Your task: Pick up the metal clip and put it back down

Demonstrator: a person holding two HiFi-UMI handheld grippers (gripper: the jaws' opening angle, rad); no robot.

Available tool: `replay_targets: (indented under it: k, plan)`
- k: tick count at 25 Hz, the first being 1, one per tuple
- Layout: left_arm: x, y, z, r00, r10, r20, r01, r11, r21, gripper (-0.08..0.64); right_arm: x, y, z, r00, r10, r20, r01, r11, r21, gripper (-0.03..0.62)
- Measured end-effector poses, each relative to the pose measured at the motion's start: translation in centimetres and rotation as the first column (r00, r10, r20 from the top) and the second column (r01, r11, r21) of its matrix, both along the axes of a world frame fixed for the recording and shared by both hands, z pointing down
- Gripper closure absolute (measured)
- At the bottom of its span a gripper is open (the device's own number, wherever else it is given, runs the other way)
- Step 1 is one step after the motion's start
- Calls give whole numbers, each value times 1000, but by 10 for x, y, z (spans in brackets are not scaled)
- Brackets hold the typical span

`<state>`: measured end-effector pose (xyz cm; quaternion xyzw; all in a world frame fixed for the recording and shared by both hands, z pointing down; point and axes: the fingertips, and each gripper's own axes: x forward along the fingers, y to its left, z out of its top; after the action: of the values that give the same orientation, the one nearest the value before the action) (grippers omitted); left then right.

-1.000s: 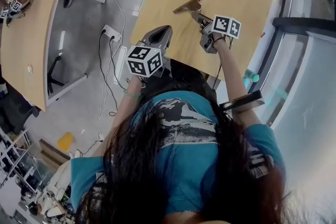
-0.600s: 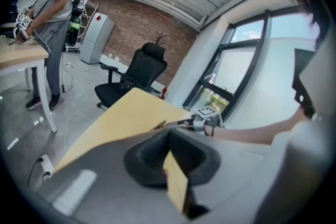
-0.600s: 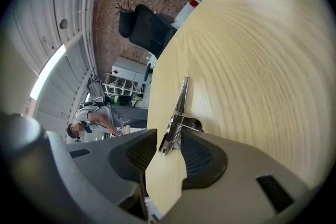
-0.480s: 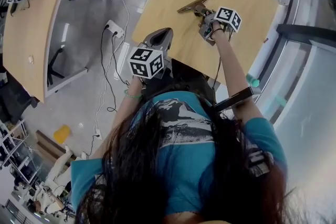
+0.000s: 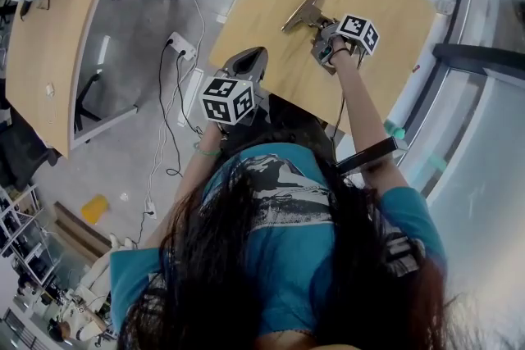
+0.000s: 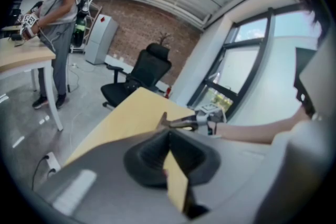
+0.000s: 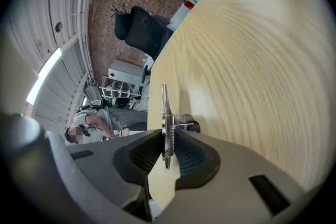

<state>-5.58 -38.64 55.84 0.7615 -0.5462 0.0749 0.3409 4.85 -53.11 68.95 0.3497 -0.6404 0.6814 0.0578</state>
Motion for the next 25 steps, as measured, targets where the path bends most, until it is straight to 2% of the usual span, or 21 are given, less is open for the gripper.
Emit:
replay_targets:
  k: [11, 16, 25]
  plan:
    - [-6, 6, -8, 1000, 24, 0, -24, 1000, 18, 555, -1, 38, -67, 989, 50, 141, -65, 992, 105, 515]
    - [-13, 3, -18, 1000, 20, -24, -19, 999, 40, 555, 5, 63, -102, 973, 110, 203, -141, 979, 144, 515]
    - [-13, 16, -41, 996, 86, -29, -82, 990, 111, 555, 23, 122, -143, 957, 190, 218, -241, 942, 236, 515]
